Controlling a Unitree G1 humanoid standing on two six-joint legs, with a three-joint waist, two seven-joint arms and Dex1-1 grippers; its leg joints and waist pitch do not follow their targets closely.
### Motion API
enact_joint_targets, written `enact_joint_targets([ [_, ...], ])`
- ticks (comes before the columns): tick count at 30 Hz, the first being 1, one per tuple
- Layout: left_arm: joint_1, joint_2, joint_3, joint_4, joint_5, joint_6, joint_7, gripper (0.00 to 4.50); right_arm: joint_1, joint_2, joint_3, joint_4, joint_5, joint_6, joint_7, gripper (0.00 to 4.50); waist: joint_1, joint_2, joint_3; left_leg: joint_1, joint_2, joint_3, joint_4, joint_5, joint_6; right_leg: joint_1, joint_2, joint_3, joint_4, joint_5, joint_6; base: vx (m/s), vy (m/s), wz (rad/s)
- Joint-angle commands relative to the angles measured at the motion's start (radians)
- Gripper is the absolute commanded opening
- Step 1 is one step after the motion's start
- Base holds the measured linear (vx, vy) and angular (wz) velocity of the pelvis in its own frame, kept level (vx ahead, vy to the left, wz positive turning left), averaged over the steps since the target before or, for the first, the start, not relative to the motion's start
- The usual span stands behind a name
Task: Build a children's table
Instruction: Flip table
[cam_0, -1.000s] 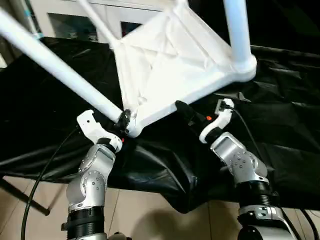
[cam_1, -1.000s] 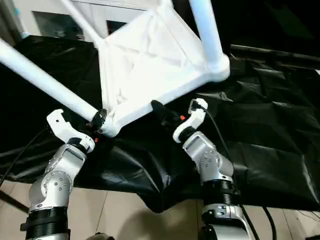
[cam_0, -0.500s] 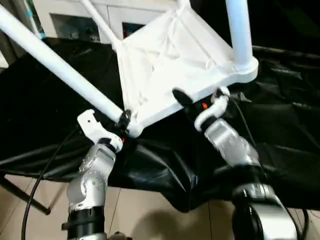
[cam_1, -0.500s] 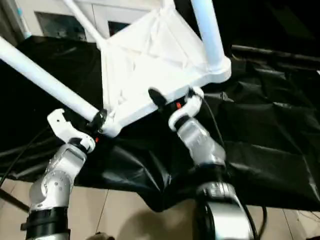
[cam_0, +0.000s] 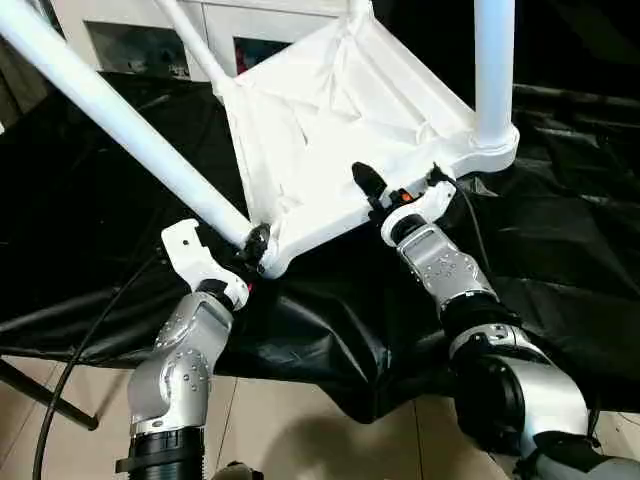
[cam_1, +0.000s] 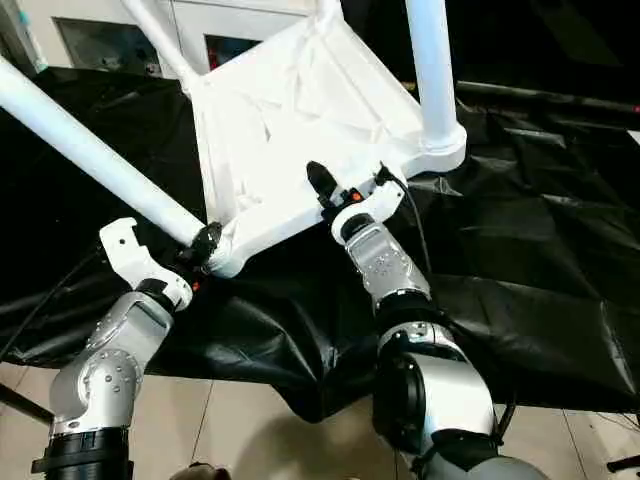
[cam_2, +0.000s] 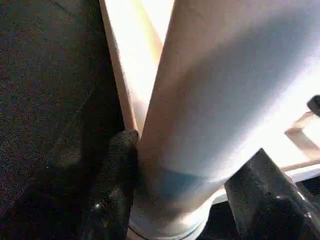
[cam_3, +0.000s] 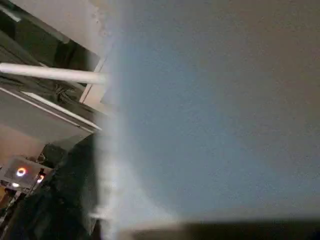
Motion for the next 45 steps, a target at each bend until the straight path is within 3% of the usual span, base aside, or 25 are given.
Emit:
enact_joint_targets([
  [1,0.005,-0.042,-0.029,-0.03,-0.064,0.005,-0.043,2.29,-0.032,-0.009,-0.011,0.018,0.007,-0.008,0.007,3.5,0.0,0.001,-0.069,0.029,0.064,-0.025,-0.054,0.036,0.122,0.046,-0.066,0.049,-0.044,0.185,-0.282,0.0,0.0,0.0],
  [9,-0.013,-0.037,-0.019,-0.003,-0.06,-0.003,-0.043,2.29,-0.052,-0.025,-0.027,0.039,0.002,-0.022,0.027,2.86,0.0,0.004,-0.075,0.027,0.063,-0.022,-0.048,0.036,0.13,0.043,-0.065,0.05,-0.041,0.189,-0.293,0.0,0.0,0.0],
  [10,-0.015,-0.036,-0.018,0.001,-0.058,-0.005,-0.045,2.29,-0.054,-0.028,-0.031,0.043,0.0,-0.024,0.03,2.82,0.001,0.008,-0.077,0.027,0.064,-0.023,-0.048,0.035,0.127,0.044,-0.065,0.05,-0.04,0.189,-0.293,0.0,0.0,0.0],
  [12,-0.023,-0.03,-0.019,0.017,-0.049,-0.004,-0.044,2.29,-0.056,-0.037,-0.037,0.044,-0.002,-0.032,0.032,2.61,0.001,0.005,-0.076,0.026,0.064,-0.022,-0.048,0.027,0.124,0.043,-0.065,0.05,-0.041,0.183,-0.293,0.0,0.0,0.0],
  [13,-0.026,-0.027,-0.019,0.024,-0.046,0.003,-0.038,2.85,-0.056,-0.04,-0.04,0.041,0.0,-0.035,0.031,2.45,0.002,0.01,-0.079,0.028,0.065,-0.022,-0.048,0.013,0.111,0.044,-0.066,0.05,-0.042,0.17,-0.293,0.0,0.0,0.0],
  [18,-0.032,-0.029,0.006,0.032,-0.083,0.009,-0.054,3.36,-0.058,-0.058,-0.039,0.016,-0.012,-0.051,0.032,2.13,0.008,0.011,-0.082,0.03,0.064,-0.021,-0.047,-0.007,0.088,0.043,-0.064,0.05,-0.04,0.164,-0.297,0.0,0.0,0.0],
  [26,-0.022,-0.015,0.026,0.031,-0.09,-0.007,-0.053,3.9,-0.059,-0.091,-0.067,-0.018,-0.004,-0.066,0.012,2.06,0.012,0.006,-0.091,0.026,0.063,-0.021,-0.042,0.026,0.104,0.047,-0.066,0.05,-0.035,0.194,-0.292,0.0,0.0,0.0],
  [27,-0.02,-0.014,0.026,0.03,-0.091,-0.008,-0.054,4.12,-0.059,-0.093,-0.068,-0.02,-0.006,-0.068,0.011,2.06,0.012,0.004,-0.09,0.026,0.063,-0.021,-0.042,0.029,0.106,0.046,-0.066,0.05,-0.035,0.196,-0.292,0.0,0.0,0.0],
  [32,0.045,0.04,0.037,-0.03,-0.116,0.016,-0.099,4.47,-0.054,-0.13,-0.077,-0.064,-0.027,-0.114,-0.025,2.06,0.014,0.004,-0.091,0.027,0.06,-0.019,-0.038,0.04,0.111,0.044,-0.063,0.049,-0.033,0.197,-0.287,0.0,0.0,0.0],
  [37,0.115,0.095,0.077,-0.044,-0.118,0.042,-0.11,4.5,-0.049,-0.167,-0.075,-0.102,-0.041,-0.128,-0.036,2.06,0.019,0.01,-0.088,0.032,0.062,-0.019,-0.042,-0.001,0.08,0.04,-0.057,0.049,-0.038,0.142,-0.258,0.0,0.0,0.0],
  [39,0.139,0.115,0.069,-0.059,-0.109,0.044,-0.122,4.5,-0.043,-0.175,-0.071,-0.122,-0.046,-0.117,-0.039,2.05,0.021,0.008,-0.088,0.03,0.061,-0.02,-0.044,-0.006,0.072,0.041,-0.055,0.05,-0.038,0.137,-0.248,0.0,0.0,0.0],
  [40,0.157,0.141,0.043,-0.075,-0.087,0.034,-0.142,4.5,-0.033,-0.182,-0.06,-0.141,-0.057,-0.109,-0.039,2.05,0.02,-0.003,-0.088,0.027,0.06,-0.018,-0.043,-0.002,0.07,0.043,-0.056,0.05,-0.038,0.141,-0.245,0.0,0.0,0.0],
  [42,0.164,0.154,0.028,-0.085,-0.074,0.029,-0.155,4.5,-0.027,-0.185,-0.053,-0.151,-0.064,-0.106,-0.039,2.04,0.021,0.001,-0.088,0.026,0.06,-0.021,-0.044,0.004,0.073,0.042,-0.058,0.05,-0.036,0.136,-0.238,0.0,0.0,0.0],
  [44,0.192,0.224,-0.074,-0.157,0.004,-0.017,-0.231,4.5,0.012,-0.202,-0.01,-0.212,-0.111,-0.095,-0.041,2.04,0.02,-0.005,-0.087,0.025,0.06,-0.02,-0.043,0.005,0.077,0.042,-0.059,0.051,-0.039,0.118,-0.223,0.0,0.0,0.0],
  [45,0.196,0.238,-0.102,-0.182,0.02,-0.029,-0.25,4.5,0.024,-0.206,0.001,-0.228,-0.124,-0.093,-0.044,2.04,0.021,-0.003,-0.088,0.026,0.062,-0.022,-0.043,0.02,0.081,0.041,-0.059,0.05,-0.037,0.12,-0.215,0.0,0.0,0.0],
])
